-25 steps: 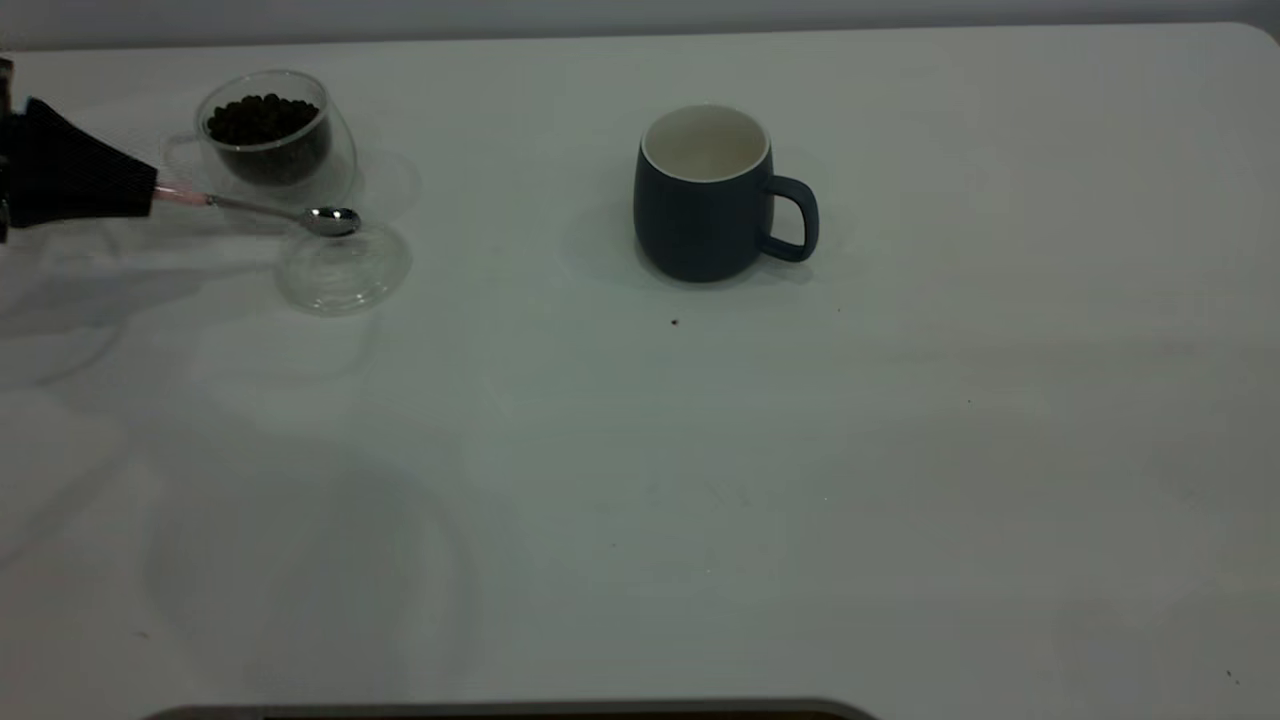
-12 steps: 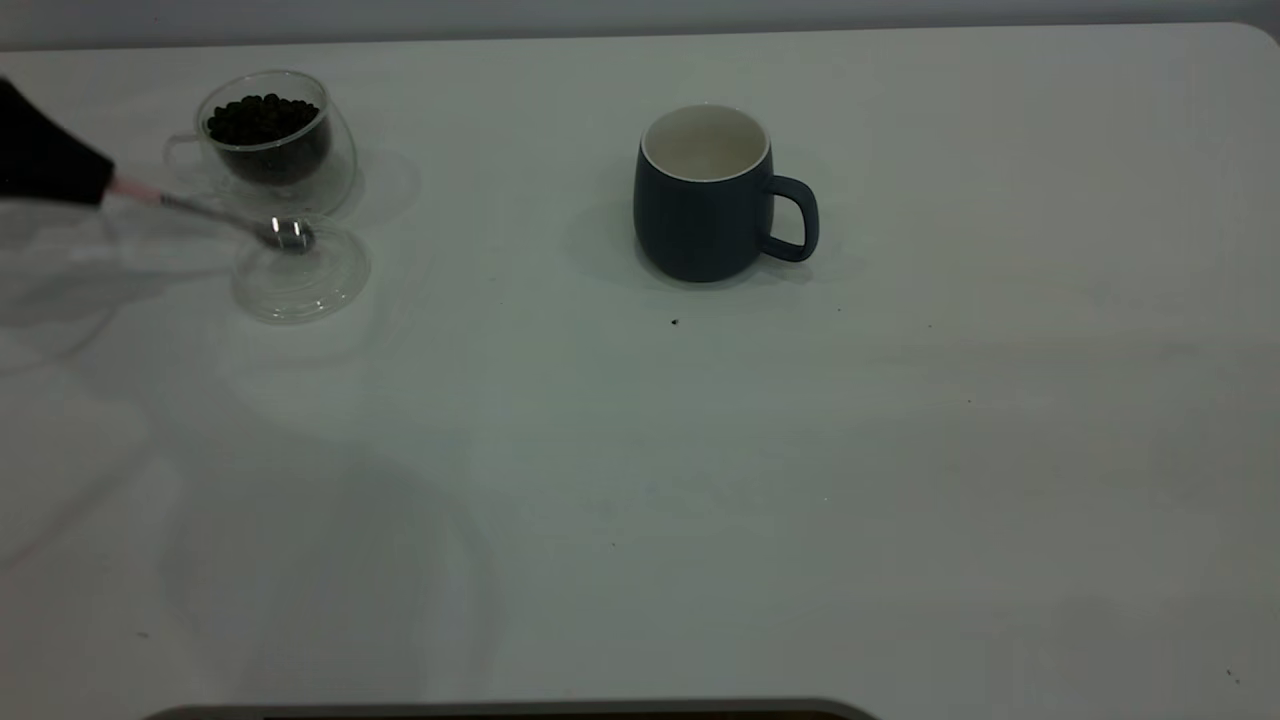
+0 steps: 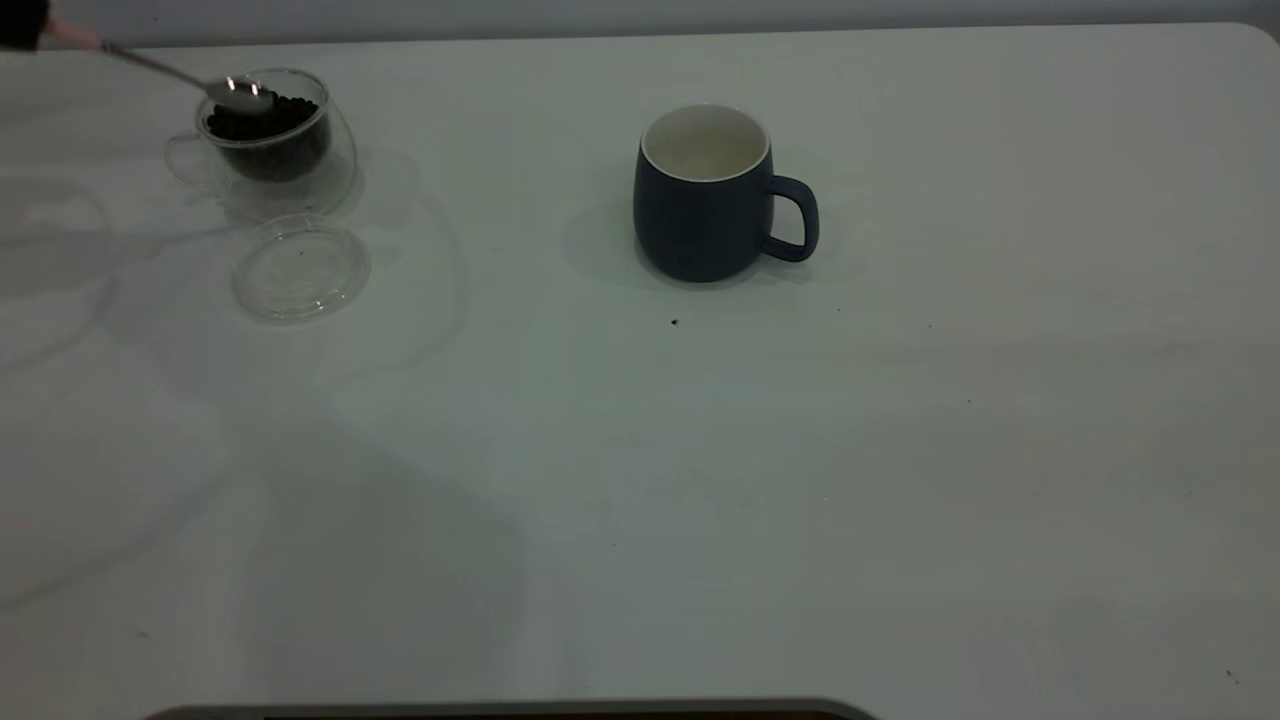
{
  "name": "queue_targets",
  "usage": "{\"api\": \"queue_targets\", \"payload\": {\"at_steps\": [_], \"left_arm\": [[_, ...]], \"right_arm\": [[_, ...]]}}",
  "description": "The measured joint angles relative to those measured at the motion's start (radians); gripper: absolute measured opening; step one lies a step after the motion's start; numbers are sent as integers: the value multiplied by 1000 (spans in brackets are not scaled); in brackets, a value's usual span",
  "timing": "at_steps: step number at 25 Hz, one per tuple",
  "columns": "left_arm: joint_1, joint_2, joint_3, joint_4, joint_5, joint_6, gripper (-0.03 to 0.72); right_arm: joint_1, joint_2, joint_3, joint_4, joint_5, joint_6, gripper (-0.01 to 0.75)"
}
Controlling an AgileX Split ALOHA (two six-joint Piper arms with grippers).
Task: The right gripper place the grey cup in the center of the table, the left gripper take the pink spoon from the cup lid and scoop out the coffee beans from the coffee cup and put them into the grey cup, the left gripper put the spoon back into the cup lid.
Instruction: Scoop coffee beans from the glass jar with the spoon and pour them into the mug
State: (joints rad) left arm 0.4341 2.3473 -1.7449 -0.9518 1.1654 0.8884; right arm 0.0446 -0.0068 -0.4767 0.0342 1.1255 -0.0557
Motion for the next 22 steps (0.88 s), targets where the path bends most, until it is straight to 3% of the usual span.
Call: {"api": "queue_targets", "payload": {"at_steps": [8, 22], "left_arm": [[-4, -46, 0, 105, 0, 175, 135], [-25, -1, 0, 29, -160, 346, 135]], "right_arm": [[0, 0, 0, 0, 0, 1, 590], [0, 0, 0, 0, 0, 1, 590]]}}
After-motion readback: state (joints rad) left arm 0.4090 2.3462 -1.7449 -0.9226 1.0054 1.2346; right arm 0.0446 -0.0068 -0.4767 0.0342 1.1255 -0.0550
